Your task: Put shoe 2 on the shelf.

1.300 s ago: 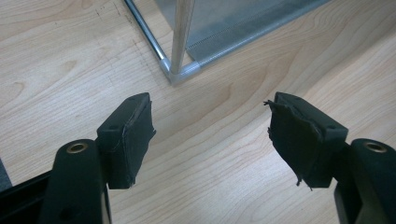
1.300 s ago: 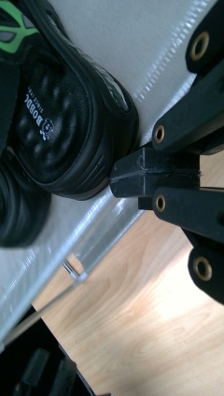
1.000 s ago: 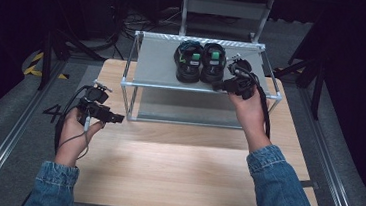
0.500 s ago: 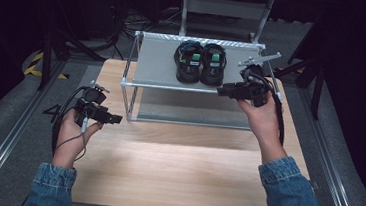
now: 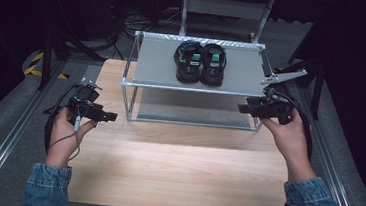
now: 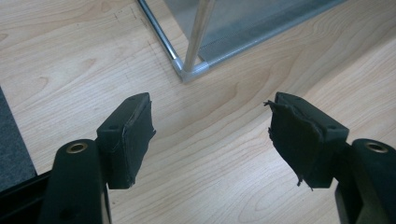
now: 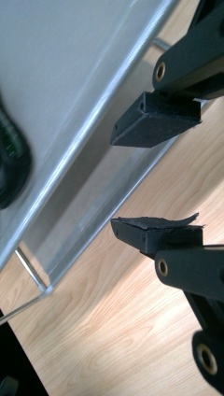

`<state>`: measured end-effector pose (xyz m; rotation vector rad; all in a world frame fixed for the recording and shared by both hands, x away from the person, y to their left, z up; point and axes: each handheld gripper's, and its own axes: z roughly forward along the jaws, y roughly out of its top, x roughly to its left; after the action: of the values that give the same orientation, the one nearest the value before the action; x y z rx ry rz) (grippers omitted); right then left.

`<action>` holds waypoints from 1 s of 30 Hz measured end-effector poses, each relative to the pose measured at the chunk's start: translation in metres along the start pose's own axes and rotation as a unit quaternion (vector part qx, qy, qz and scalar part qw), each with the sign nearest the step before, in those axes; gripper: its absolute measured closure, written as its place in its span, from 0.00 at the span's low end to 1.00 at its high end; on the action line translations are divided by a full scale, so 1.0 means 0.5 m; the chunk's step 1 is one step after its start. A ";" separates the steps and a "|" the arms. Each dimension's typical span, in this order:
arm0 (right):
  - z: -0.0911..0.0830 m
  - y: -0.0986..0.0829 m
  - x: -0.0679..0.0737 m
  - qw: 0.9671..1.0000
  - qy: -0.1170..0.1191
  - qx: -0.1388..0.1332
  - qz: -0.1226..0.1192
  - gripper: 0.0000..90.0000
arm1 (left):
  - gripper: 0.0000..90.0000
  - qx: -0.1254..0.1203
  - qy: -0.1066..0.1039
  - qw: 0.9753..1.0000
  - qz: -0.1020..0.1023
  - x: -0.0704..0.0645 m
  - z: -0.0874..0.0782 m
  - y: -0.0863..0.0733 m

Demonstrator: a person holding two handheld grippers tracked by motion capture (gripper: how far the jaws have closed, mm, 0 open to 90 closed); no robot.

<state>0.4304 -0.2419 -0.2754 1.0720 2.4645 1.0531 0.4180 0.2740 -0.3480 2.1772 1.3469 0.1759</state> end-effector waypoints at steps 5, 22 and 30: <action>-0.021 -0.038 -0.022 1.000 -0.007 0.005 0.011 0.54 | 0.34 0.000 -0.004 1.000 0.001 0.007 -0.002 0.001; -0.016 -0.177 -0.081 0.997 -0.021 0.038 0.060 0.49 | 0.34 0.018 0.003 1.000 0.010 -0.003 0.022 0.003; 0.015 -0.221 -0.092 0.996 -0.023 0.047 0.073 0.49 | 0.34 0.026 0.007 1.000 0.011 -0.005 0.034 0.003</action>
<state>0.4072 -0.3224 -0.3615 1.3072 2.4532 0.9483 0.4247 0.2644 -0.3609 2.2395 1.3495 0.1671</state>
